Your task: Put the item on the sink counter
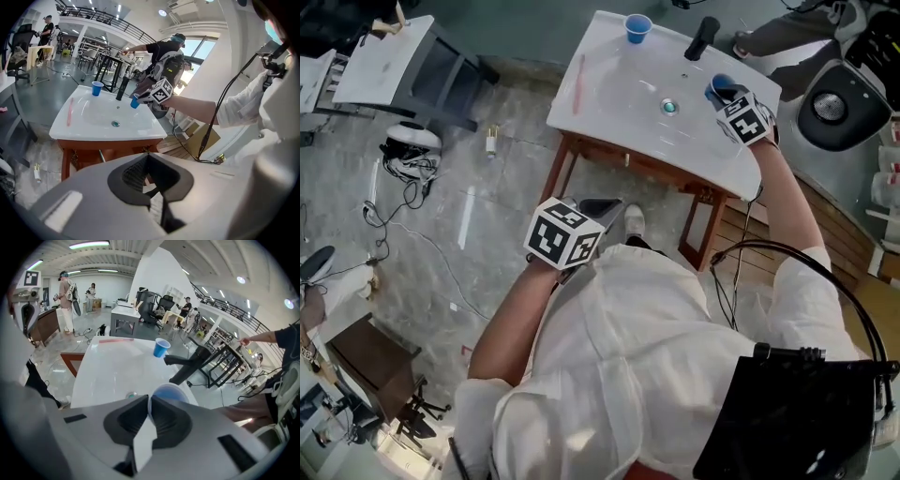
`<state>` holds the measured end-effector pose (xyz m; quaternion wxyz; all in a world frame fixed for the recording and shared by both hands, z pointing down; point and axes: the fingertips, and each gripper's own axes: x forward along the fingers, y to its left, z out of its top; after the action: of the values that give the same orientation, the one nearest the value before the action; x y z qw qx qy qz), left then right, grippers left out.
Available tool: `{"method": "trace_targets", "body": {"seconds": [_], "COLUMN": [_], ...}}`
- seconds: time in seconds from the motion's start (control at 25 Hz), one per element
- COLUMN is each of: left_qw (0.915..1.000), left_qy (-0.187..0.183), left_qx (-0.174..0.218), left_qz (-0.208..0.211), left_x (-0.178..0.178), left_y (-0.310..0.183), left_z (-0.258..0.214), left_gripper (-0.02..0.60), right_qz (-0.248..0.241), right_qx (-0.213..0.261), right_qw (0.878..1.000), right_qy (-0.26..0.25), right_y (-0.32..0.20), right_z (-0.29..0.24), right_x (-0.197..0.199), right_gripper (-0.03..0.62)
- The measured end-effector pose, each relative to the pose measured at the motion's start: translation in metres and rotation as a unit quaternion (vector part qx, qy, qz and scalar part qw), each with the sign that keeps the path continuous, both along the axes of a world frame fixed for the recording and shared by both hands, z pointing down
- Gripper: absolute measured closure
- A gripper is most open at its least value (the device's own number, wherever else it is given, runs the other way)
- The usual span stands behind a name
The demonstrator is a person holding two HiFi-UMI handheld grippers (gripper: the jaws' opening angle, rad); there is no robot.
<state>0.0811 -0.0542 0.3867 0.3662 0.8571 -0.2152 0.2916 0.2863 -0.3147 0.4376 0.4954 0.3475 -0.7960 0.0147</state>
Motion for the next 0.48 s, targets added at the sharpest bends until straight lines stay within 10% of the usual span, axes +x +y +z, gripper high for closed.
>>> {"method": "trace_targets", "body": {"seconds": [0.48], "left_qw": [0.9987], "left_qy": [0.019], "left_qx": [0.013], "left_qz": [0.045], "left_x": [-0.069], "left_y": [0.062], "left_z": [-0.008], "left_gripper": [0.577], "right_qz": [0.008], "right_qx": [-0.002], "right_qw": [1.0], "right_qy": [0.003], "right_y": [0.107], "right_z": [-0.018], "right_x": [-0.077], "right_gripper": [0.572]}}
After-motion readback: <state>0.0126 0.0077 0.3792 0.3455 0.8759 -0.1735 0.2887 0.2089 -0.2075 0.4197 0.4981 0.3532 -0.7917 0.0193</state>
